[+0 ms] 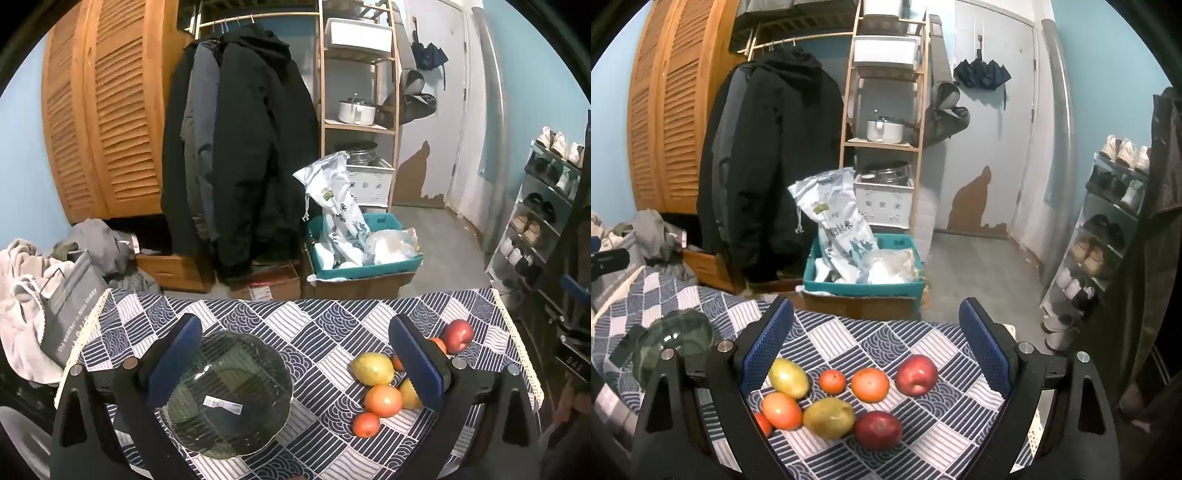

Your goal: Organize fruits

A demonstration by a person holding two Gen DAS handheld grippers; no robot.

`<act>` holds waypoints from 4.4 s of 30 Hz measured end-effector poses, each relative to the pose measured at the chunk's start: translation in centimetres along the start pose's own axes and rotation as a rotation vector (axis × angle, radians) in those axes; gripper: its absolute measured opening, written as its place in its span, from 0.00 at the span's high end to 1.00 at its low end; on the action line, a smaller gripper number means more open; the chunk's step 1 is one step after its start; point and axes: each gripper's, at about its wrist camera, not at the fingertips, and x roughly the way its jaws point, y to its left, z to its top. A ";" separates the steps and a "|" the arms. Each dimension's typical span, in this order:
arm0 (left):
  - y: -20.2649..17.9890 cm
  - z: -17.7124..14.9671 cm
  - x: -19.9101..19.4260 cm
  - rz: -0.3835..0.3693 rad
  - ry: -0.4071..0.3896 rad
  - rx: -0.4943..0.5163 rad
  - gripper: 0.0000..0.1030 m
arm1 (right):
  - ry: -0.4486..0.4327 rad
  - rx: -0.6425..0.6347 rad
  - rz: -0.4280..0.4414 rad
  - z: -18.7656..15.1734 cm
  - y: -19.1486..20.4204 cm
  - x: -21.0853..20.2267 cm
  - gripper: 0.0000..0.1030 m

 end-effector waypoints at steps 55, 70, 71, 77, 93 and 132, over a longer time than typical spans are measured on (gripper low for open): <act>-0.5 0.0 -0.6 -0.021 -0.033 0.009 0.01 | 0.005 -0.004 0.002 -0.4 1.0 0.2 0.13; -0.6 -0.1 -0.7 -0.022 -0.032 0.010 0.01 | 0.006 -0.006 0.003 -0.3 1.0 0.2 0.13; -0.6 -0.2 -0.7 -0.022 -0.032 0.010 0.01 | 0.006 -0.005 0.004 -0.3 1.1 0.2 0.13; -0.7 -0.2 -0.7 -0.020 -0.032 0.011 0.01 | 0.005 -0.007 0.003 -0.3 1.2 0.2 0.13; -0.5 -0.7 -0.8 -0.012 -0.030 0.007 0.01 | 0.006 -0.007 -0.001 -0.2 1.1 0.2 0.13; -1.6 -1.1 0.6 -0.052 0.010 0.011 0.01 | 0.025 -0.012 0.013 -1.2 0.0 0.4 0.13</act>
